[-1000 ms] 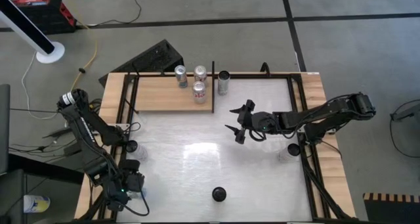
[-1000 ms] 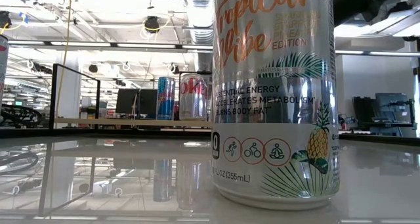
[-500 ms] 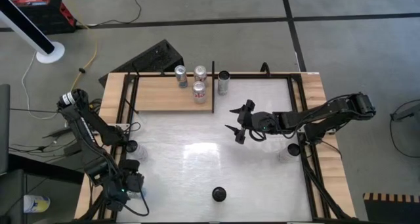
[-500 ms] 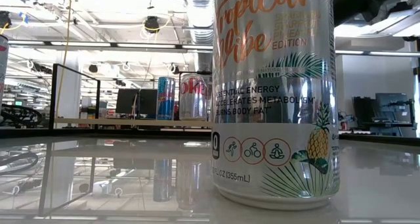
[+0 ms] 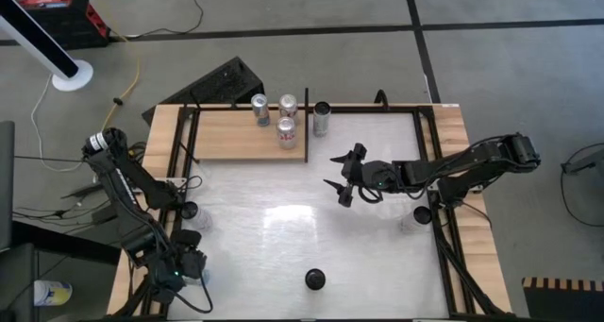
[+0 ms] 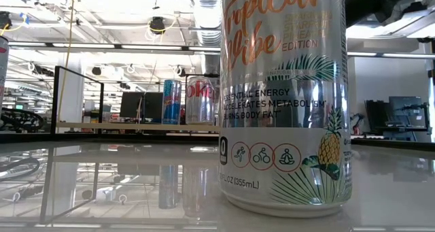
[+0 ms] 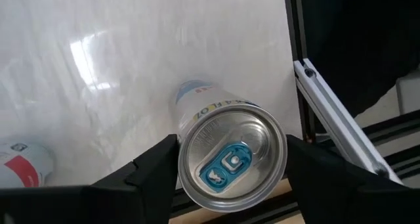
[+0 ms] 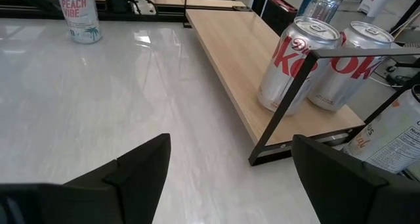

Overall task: Place canned beverage on shelf
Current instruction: Put the blue soda can on the shelf aligned with the other blue soda can

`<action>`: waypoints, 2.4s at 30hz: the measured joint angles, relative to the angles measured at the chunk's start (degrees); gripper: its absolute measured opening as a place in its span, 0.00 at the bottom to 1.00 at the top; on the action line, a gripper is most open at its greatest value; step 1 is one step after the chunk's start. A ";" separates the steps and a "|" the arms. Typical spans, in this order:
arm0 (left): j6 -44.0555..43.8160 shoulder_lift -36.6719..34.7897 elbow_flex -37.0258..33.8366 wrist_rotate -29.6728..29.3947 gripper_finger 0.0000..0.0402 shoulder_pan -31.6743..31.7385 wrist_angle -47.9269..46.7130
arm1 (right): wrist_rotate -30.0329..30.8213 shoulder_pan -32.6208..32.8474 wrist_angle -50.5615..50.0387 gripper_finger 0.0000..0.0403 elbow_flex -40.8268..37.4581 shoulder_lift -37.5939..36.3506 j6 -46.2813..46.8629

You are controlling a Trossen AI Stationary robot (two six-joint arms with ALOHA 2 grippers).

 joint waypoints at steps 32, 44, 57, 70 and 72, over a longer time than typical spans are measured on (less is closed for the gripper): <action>22.36 -0.09 6.78 3.42 0.57 18.60 -1.92 | -0.02 0.02 0.26 0.84 0.00 0.00 -0.16; 49.64 -0.09 15.10 6.96 0.56 38.46 -10.63 | -0.02 0.01 0.22 0.84 0.00 0.00 -0.14; 79.31 -0.09 20.96 7.06 0.56 70.30 -14.72 | -0.02 0.01 0.20 0.84 0.00 0.00 -0.19; 95.30 4.25 20.98 5.72 0.57 89.07 -10.87 | -0.05 -0.38 -0.26 0.84 0.00 0.00 -1.72; 96.35 5.68 20.98 5.63 0.58 89.41 -11.36 | -0.08 -0.74 -0.46 0.84 0.00 0.00 -1.72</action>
